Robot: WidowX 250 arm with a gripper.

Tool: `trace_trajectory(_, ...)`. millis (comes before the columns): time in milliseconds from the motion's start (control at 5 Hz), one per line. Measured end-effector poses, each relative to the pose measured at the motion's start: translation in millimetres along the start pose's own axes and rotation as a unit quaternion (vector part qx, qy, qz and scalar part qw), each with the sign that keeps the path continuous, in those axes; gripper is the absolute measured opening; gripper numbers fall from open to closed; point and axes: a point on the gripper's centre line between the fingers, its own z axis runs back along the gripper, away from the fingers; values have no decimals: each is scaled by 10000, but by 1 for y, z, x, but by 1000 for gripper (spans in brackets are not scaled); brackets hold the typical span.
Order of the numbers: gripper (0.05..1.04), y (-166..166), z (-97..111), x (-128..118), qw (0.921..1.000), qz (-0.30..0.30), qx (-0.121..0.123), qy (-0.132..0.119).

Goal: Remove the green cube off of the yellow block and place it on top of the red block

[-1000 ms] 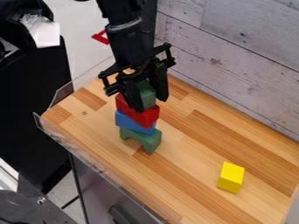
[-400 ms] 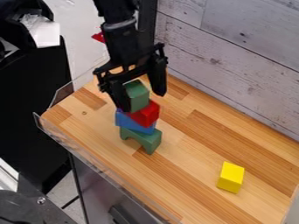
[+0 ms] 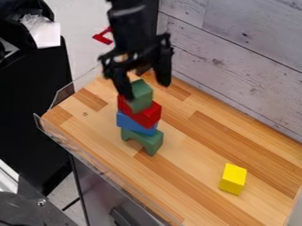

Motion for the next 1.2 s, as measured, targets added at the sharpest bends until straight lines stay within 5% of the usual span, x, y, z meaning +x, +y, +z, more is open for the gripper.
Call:
trace_trajectory(400, 1000, -19, 27, -26, 9957, -591, 711, -71)
trace_trajectory(600, 1000, -24, 21, -55, 9797, -1594, 1199, -179)
trace_trajectory(800, 1001, -33, -1, -94, 9460, -2900, 1420, -291)
trace_trajectory(1000, 1000, -32, -17, -124, 9020, -4079, 1246, -672)
trace_trajectory(1200, 1000, -31, -29, -126, 8876, -4396, 1009, -935)
